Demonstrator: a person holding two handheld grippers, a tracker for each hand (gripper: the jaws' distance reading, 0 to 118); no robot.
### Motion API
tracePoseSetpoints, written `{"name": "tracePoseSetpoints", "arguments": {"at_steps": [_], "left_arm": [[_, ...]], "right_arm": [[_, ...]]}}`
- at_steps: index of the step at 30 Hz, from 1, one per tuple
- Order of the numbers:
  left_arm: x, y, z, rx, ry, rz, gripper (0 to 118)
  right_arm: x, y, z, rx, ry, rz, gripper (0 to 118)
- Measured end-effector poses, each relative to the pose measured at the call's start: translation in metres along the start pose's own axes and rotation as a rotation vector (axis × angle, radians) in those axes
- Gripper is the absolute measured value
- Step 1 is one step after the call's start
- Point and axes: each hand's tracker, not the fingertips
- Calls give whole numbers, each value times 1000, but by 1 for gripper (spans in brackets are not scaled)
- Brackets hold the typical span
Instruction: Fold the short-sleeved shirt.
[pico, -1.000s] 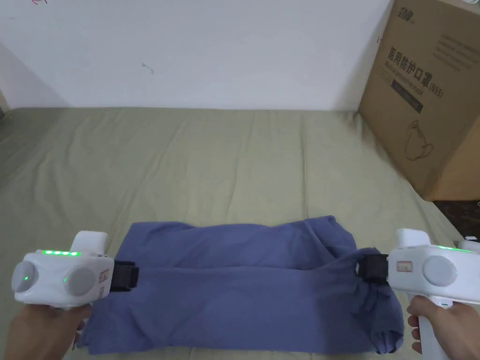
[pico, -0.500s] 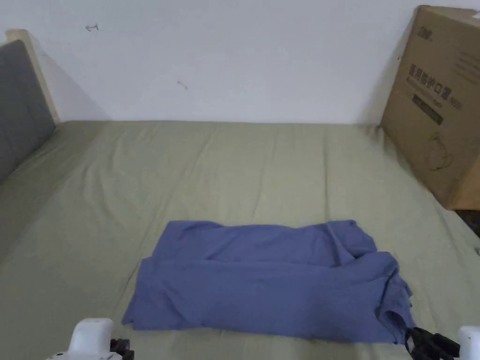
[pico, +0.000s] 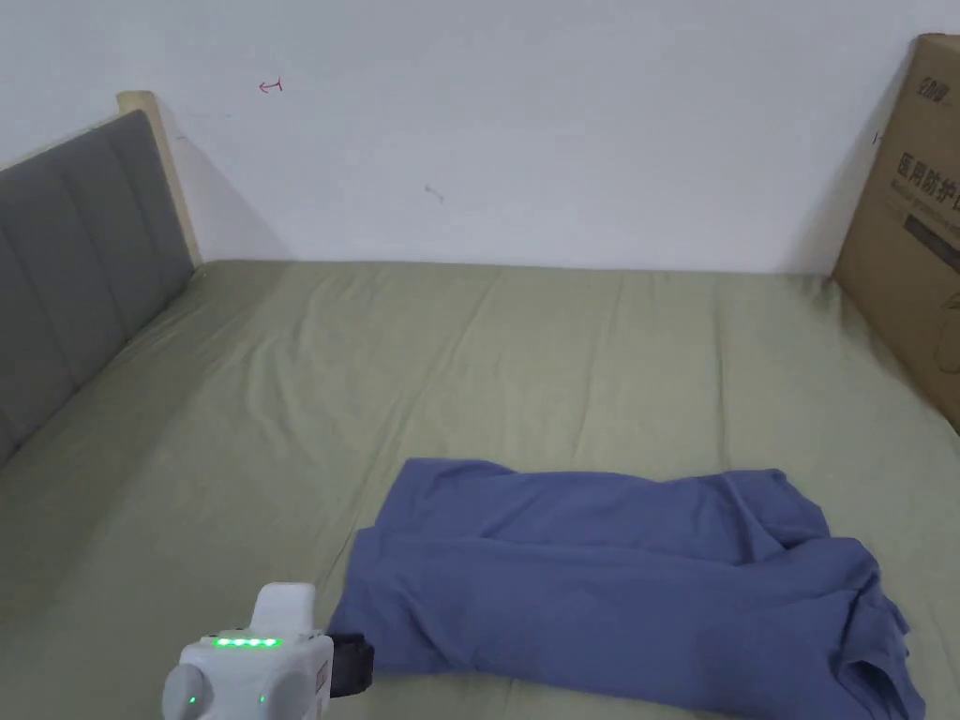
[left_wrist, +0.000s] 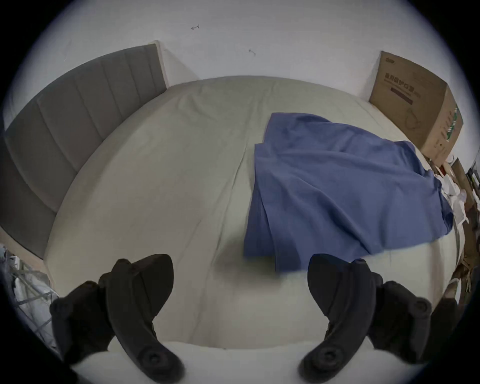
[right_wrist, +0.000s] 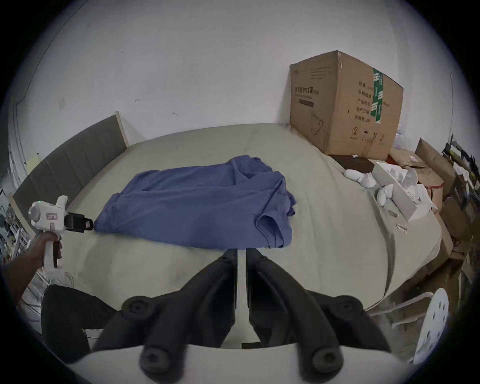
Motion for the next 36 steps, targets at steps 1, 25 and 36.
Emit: {"name": "tracePoseSetpoints", "arguments": {"at_steps": [1, 25, 36], "left_arm": [[3, 4, -6, -2, 1, 0, 107], [10, 32, 9, -13, -79, -71, 1], [-20, 10, 121, 94, -198, -99, 1]], "right_arm": [[2, 1, -3, -5, -7, -3, 7], [69, 36, -172, -373, -38, -124, 9], [72, 50, -46, -235, 61, -76, 9]]}}
